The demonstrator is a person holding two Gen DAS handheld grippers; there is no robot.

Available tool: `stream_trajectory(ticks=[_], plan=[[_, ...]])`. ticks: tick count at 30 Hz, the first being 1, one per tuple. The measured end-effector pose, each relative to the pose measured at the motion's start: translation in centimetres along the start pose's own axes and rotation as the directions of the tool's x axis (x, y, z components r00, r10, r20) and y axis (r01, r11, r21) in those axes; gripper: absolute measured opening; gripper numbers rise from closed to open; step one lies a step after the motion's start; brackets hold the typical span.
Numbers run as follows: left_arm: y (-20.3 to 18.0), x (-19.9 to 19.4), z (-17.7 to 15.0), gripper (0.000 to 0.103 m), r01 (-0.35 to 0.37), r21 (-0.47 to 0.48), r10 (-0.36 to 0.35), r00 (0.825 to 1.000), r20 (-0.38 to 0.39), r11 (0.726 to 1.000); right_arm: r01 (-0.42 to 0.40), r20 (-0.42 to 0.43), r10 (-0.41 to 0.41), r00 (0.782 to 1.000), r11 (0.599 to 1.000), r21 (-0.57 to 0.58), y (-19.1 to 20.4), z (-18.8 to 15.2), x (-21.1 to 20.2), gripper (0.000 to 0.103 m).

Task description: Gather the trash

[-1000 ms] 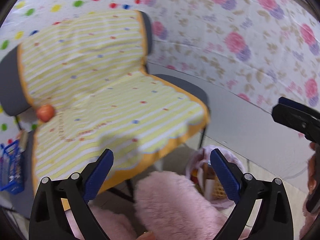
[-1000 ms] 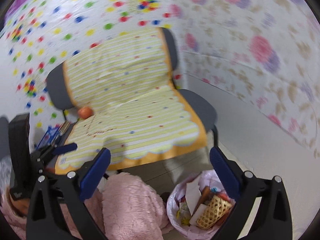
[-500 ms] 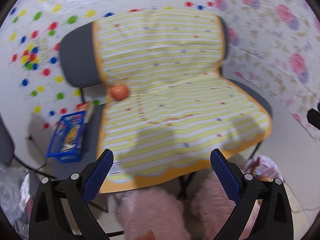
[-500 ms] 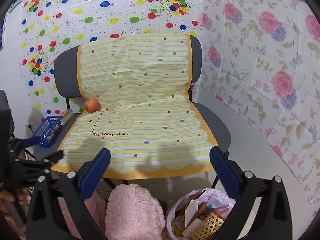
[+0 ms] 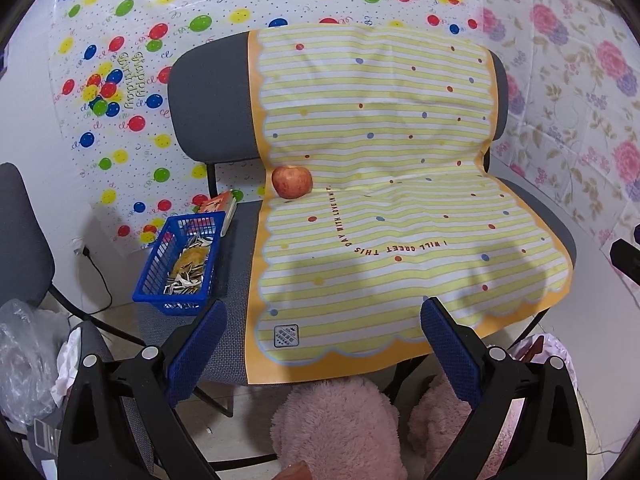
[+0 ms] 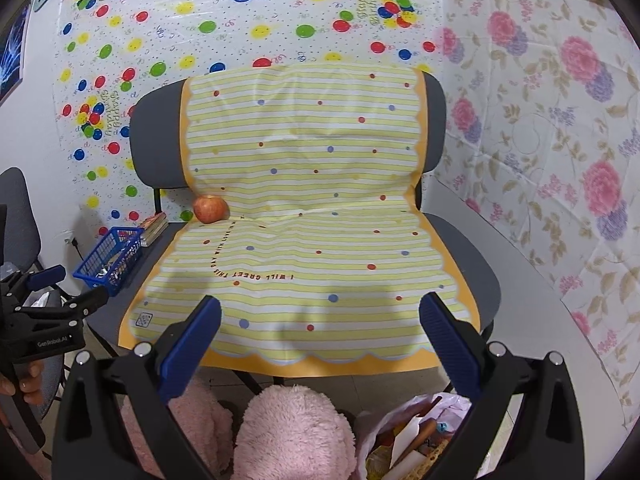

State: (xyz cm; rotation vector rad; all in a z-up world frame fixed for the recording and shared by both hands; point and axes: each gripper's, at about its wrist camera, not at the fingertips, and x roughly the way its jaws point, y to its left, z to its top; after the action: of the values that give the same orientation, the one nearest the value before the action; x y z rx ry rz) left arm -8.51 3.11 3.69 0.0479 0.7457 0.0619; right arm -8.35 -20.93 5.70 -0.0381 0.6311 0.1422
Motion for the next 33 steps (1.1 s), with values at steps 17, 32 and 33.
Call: stream_trajectory(ticks=[17,32,33], plan=[[-0.27,0.41,0.16,0.096,0.01,0.004,-0.01,1.0,-0.005,1.0,-0.009,-0.014,0.009,1.0,1.0,0.01,-0.22,-0.05,0.55,0.097],[-0.48,0.2,0.18,0.096,0.008,0.004,-0.008,1.0,-0.002,1.0,-0.009,-0.016,0.009,1.0,1.0,0.014,-0.16,-0.18,0.45,0.097],[-0.52,0.19,0.18,0.096,0.008,0.003,-0.008,1.0,-0.002,1.0,-0.009,-0.016,0.01,1.0,1.0,0.015,-0.13,-0.23,0.44,0.097]])
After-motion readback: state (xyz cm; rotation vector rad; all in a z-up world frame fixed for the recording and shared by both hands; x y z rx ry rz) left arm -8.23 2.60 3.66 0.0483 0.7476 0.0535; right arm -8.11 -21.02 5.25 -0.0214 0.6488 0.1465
